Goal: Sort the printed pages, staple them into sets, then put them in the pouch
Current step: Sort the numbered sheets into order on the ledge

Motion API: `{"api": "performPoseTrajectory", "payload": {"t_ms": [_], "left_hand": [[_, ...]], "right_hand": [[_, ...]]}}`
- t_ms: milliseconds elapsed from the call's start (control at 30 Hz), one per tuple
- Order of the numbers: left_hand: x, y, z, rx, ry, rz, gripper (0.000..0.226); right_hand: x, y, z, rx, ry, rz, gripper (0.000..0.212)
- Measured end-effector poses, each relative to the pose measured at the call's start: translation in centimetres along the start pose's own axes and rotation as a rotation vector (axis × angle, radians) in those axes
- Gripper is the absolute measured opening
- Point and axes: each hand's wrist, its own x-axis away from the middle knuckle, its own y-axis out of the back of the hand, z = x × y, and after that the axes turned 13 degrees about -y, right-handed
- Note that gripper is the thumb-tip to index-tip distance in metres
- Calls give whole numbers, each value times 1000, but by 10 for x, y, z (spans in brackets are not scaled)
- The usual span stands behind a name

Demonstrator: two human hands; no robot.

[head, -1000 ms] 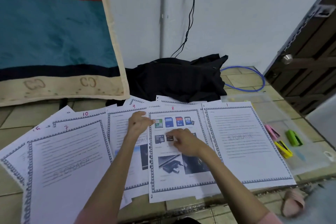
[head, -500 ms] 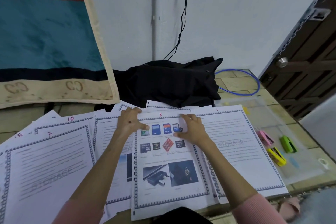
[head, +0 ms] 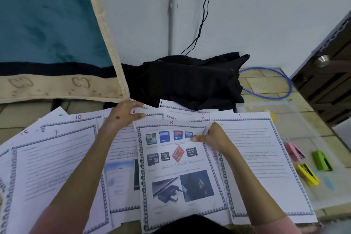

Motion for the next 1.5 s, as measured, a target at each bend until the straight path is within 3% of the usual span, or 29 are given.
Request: {"api": "performPoseTrajectory", "payload": {"t_ms": [100,167,200,267,300,367,467,633,733,867,933,1067,1200,1333,1500], "left_hand": [[-3,-2,2,-314,30,159,63],[-4,-1,-2,-326,18,116,52],[-2,0,-6,-291,8,67,41],[3,5,-13,-219,-23,-31,20],[4,8,-16,-187,-42,-51,15],[5,13,-23,-90,-75,-34,17],[4,18,-36,124,-58,51,24],[-2,22,-50,175,-37,273,15],[-4,25,-54,171,23,384,23],[-3,34,-50,487,174,638,32],[-8,37,-42,507,176,568,25],[-25,32,-24,254,84,285,38],[-32,17,-18,-19,-81,247,40],[-36,19,-10,-88,-136,175,43],[-43,37,-7,-13,-80,167,42]], "right_hand": [[-3,-7,-7,30,1,-38,39],[0,-10,-7,19,24,-32,24],[1,-10,-7,16,37,-37,28],[0,-11,-7,39,37,-58,57],[-1,-11,-7,52,48,-56,54],[2,-13,-3,76,77,-81,22],[5,-13,4,26,116,-61,22],[7,-16,16,-27,182,-12,42],[12,-18,21,-117,172,81,25],[16,-18,21,-230,221,212,14],[18,-18,16,-259,223,337,14],[17,-15,2,-248,178,473,39],[17,-13,-1,-220,194,503,9],[17,-11,3,-196,172,509,7],[13,-9,1,-214,107,559,37]]}}
